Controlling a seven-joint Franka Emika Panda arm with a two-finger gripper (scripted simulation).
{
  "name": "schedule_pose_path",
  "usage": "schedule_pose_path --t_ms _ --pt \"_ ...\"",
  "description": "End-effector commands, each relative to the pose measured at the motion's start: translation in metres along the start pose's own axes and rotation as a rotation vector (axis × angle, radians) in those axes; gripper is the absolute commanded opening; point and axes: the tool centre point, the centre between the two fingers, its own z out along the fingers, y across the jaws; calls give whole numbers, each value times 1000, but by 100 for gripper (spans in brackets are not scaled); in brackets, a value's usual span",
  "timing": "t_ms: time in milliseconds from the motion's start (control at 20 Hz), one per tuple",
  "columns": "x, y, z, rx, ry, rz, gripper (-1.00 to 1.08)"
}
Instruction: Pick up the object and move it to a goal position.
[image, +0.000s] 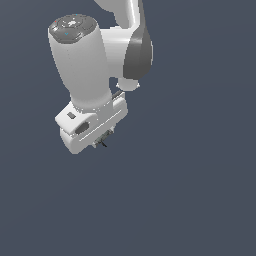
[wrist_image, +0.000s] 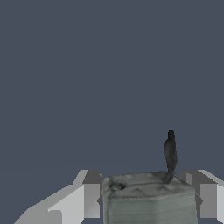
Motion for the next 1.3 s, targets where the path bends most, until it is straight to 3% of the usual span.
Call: schedule_pose_path --t_ms 0,600,1250 --pt "-2 4 -28 1 0 0 -100" --pt "-8 25 -128 1 0 0 -100" --pt "-10 37 -177 0 -1 1 -100"
